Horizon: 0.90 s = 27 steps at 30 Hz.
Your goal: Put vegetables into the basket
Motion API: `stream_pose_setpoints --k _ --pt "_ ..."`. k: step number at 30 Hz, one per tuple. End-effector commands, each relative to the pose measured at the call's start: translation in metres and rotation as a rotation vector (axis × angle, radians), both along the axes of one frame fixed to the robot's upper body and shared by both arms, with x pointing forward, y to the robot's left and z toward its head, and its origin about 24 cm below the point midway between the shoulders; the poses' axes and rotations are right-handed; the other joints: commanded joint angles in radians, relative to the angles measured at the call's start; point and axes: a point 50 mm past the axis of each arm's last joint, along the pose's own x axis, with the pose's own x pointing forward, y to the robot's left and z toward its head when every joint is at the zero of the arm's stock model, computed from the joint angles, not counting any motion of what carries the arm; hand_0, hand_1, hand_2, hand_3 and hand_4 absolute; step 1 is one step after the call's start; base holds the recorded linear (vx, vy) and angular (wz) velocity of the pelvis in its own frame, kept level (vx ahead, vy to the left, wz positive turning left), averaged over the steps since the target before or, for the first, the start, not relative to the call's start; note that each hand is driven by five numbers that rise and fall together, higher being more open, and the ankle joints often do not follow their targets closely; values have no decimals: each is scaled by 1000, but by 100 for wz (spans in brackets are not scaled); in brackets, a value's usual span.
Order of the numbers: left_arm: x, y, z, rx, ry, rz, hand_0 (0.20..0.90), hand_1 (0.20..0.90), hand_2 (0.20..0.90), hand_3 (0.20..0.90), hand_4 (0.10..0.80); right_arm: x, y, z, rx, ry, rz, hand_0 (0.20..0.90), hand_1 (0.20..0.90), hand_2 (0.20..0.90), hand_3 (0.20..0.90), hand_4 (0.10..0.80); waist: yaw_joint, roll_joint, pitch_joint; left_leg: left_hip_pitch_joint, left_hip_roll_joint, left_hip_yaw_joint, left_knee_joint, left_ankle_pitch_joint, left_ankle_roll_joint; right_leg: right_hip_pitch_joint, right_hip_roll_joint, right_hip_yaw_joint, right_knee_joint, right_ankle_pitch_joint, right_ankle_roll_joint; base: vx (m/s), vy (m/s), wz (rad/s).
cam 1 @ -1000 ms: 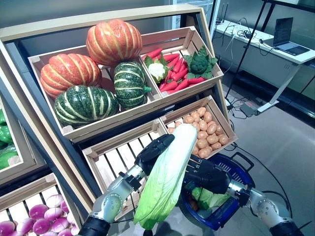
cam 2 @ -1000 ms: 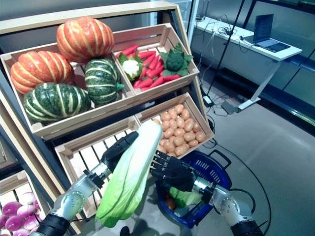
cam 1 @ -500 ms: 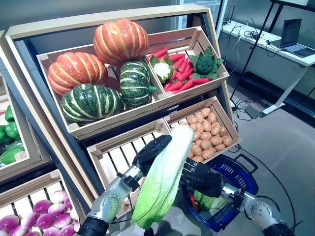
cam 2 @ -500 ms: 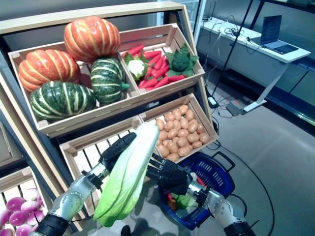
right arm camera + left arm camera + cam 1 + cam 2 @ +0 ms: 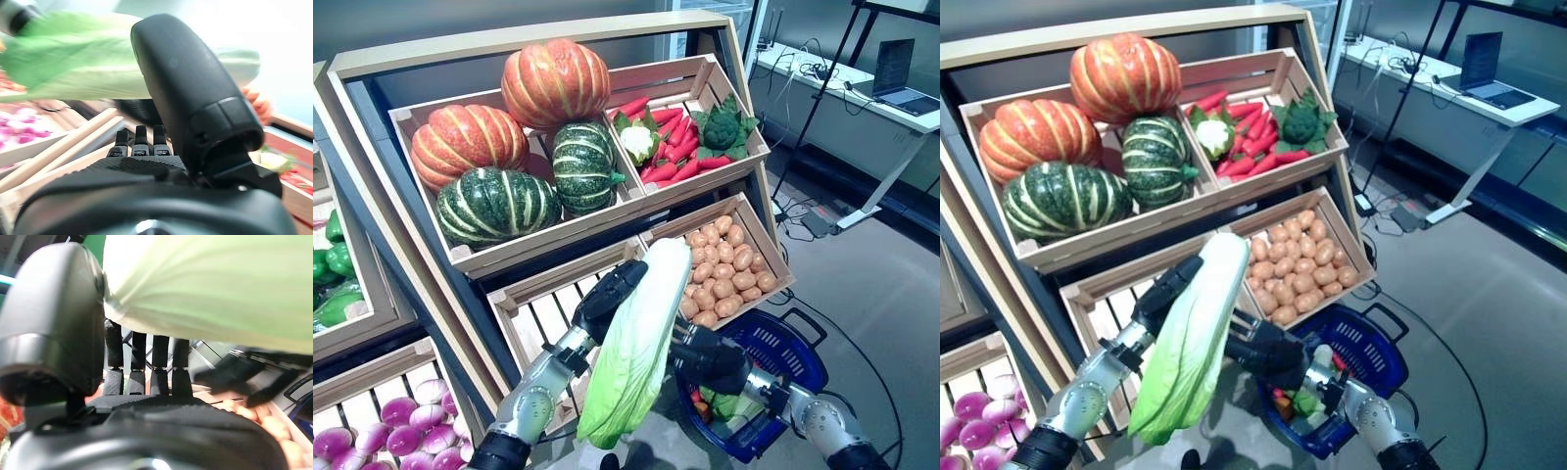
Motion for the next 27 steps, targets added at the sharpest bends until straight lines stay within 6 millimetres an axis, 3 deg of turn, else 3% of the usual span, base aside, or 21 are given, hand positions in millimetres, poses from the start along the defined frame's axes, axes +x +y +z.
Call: stream_pose_setpoints --k 1,18,27 --pt "20 -33 79 -203 -377 -122 300 300 300 300 400 5 40 25 212 -101 195 900 900 900 900 800 16 -25 -31 72 16 -32 2 -128 -26 -23 -66 20 21 58 2 0 0 0" --pt "17 -36 88 -162 -440 -139 300 300 300 300 400 8 37 13 142 -15 66 900 900 900 900 800 13 -23 -38 74 13 -31 2 -125 -23 -23 -62 31 22 60 -2 0 0 0" --pt "17 -37 86 -200 -402 -122 300 300 300 300 400 16 44 31 270 -107 12 900 900 900 900 800 15 -22 -37 76 11 -35 2 -128 -20 -20 -62 32 23 58 -2 0 0 0"
